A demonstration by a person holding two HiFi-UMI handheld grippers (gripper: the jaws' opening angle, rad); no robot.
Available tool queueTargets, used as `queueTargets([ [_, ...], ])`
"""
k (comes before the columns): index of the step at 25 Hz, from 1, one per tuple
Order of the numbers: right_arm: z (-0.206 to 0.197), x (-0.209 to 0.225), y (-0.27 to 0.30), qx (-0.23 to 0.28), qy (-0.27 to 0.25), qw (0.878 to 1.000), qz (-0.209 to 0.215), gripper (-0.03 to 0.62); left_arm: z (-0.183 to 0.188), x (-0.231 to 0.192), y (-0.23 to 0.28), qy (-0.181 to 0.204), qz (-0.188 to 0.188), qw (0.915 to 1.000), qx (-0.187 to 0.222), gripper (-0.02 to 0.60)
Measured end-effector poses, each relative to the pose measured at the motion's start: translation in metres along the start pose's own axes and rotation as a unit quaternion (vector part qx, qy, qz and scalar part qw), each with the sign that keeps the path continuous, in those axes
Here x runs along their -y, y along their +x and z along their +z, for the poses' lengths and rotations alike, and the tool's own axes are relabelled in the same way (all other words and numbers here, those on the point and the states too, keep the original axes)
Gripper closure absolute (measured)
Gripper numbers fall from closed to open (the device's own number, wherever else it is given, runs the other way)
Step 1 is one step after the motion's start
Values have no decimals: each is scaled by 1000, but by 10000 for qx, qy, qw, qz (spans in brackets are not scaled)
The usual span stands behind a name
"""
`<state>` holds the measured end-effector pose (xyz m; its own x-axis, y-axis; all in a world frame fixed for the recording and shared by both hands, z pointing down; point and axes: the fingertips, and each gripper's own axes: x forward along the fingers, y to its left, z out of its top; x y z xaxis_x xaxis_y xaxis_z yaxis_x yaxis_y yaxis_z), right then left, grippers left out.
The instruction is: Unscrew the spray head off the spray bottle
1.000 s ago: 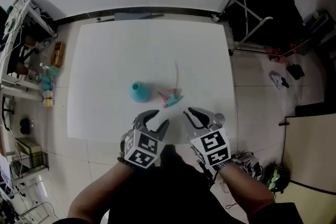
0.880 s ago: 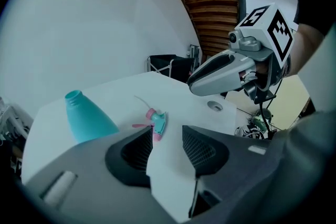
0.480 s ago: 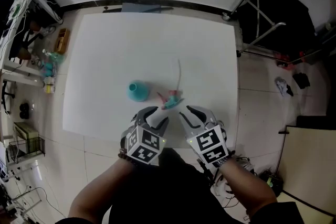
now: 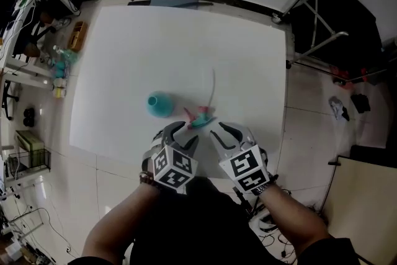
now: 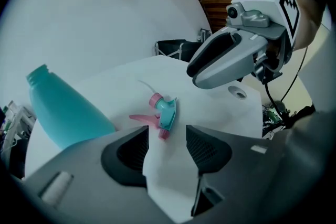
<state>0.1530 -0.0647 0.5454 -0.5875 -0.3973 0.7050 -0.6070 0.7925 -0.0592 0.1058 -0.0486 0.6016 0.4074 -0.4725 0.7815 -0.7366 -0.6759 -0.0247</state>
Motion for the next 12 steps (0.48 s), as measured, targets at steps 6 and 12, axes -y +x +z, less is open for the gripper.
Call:
queueTargets([
  [6,-1,5,8,-70,-105,9999,79,491,-4,-2,10,149,45,9997,-193,327],
  [12,-4,7,9,-119,-96,9999,51,491,-6,0,16,289,-14,9990,-328,327],
])
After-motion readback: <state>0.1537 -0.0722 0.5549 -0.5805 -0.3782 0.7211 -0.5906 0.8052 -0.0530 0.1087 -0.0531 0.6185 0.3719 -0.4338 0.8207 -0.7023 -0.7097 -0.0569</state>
